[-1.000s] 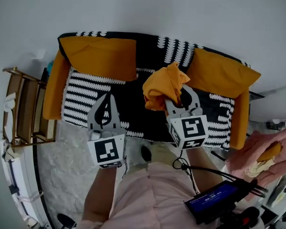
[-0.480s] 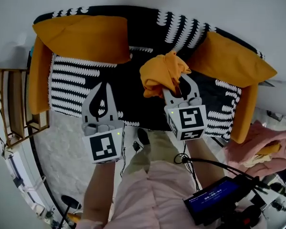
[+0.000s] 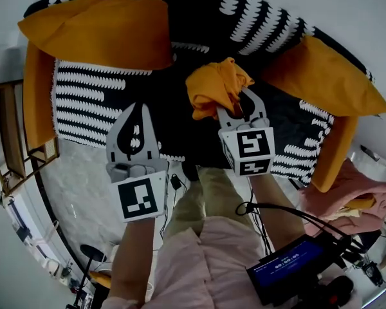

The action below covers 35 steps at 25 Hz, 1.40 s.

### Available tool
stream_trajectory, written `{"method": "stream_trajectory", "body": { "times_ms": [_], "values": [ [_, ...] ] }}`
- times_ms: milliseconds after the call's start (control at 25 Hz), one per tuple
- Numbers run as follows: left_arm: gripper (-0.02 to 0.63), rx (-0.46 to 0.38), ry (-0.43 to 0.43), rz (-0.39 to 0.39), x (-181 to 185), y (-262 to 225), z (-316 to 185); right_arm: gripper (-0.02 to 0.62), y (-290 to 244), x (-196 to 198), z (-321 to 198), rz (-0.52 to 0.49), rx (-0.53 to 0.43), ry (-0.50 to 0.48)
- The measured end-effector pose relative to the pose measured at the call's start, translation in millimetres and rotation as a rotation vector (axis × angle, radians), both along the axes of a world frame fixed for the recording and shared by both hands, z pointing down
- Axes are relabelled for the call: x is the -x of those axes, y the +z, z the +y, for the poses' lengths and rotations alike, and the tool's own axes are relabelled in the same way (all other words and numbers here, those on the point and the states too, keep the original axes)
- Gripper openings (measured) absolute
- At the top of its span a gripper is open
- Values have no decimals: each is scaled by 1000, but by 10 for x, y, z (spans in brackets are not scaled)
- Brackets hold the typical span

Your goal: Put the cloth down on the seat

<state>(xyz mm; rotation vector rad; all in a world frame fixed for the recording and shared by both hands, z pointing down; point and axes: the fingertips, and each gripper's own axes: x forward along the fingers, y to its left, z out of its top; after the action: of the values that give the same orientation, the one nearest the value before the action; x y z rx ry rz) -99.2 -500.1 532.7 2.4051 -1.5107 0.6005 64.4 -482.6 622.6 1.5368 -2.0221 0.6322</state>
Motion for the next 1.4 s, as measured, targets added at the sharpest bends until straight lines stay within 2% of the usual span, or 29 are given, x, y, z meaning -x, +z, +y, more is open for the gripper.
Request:
{"method": "stream_trajectory", "body": {
  "times_ms": [120,200,280,360,640,880,1040,1240,1400],
  "values": [
    [11,12,-10,0,54,52,-33,157,126,58,-70,11,38,-16],
    [11,22,-10,-3,67,113,-77,184,264,69,-113,25,89,-36],
    [11,33,-13,-5,79,186,-153,238,415,54,-157,38,147,-60],
    [11,34,-20,-4,98,237,-239,256,519,27,-196,58,180,-73],
    [11,21,-35,11,149,143,-218,241,377,138,-206,72,147,-93],
    [11,-19,-49,10,178,-142,-34,219,-32,166,-122,50,60,-75],
    [11,-87,-71,18,212,-478,59,199,-463,199,-74,18,-41,-64],
    [11,-208,-72,3,266,-994,285,103,-1226,352,126,-71,-210,-76],
    [11,-259,-97,36,316,-1451,528,16,-1918,479,376,-113,-334,-79]
  ]
}}
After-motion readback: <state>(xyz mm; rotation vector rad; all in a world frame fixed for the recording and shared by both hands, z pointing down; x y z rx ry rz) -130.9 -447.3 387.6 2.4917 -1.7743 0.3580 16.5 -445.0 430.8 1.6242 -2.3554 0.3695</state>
